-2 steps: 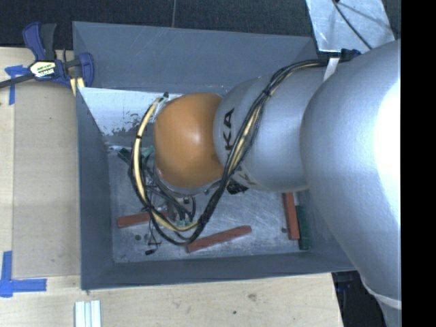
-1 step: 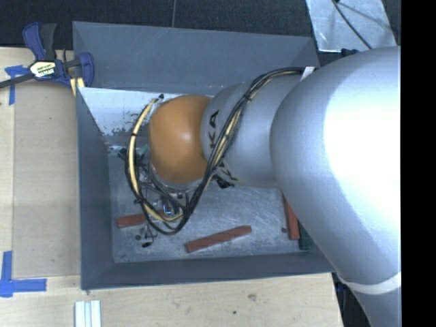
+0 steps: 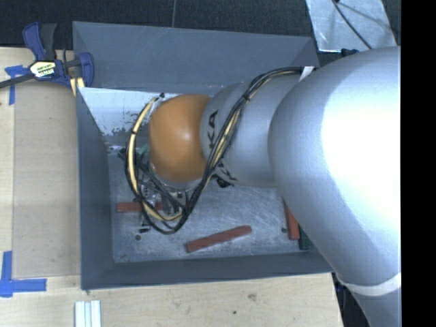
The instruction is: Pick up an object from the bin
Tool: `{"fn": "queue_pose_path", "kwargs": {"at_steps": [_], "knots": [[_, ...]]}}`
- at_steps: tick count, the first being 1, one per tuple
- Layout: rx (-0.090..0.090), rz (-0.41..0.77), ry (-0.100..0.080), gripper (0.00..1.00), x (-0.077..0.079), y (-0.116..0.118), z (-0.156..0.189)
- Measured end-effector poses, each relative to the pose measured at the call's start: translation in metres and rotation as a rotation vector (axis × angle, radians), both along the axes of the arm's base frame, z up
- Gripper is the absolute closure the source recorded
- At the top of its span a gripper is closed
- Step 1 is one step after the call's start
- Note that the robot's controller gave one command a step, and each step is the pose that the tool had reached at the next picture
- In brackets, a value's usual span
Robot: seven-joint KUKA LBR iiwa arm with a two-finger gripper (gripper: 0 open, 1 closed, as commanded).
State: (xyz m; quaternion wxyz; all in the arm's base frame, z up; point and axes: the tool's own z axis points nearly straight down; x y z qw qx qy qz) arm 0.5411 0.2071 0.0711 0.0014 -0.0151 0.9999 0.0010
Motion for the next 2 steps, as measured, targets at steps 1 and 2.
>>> {"fn": "queue_pose_path", "kwargs": {"at_steps": [1,2], "knots": [[-0.001,0.187,-0.002,1.00,0.082,-0.005,0.102],[0.000,0.193,-0.010,1.00,0.087,0.000,0.178]]}}
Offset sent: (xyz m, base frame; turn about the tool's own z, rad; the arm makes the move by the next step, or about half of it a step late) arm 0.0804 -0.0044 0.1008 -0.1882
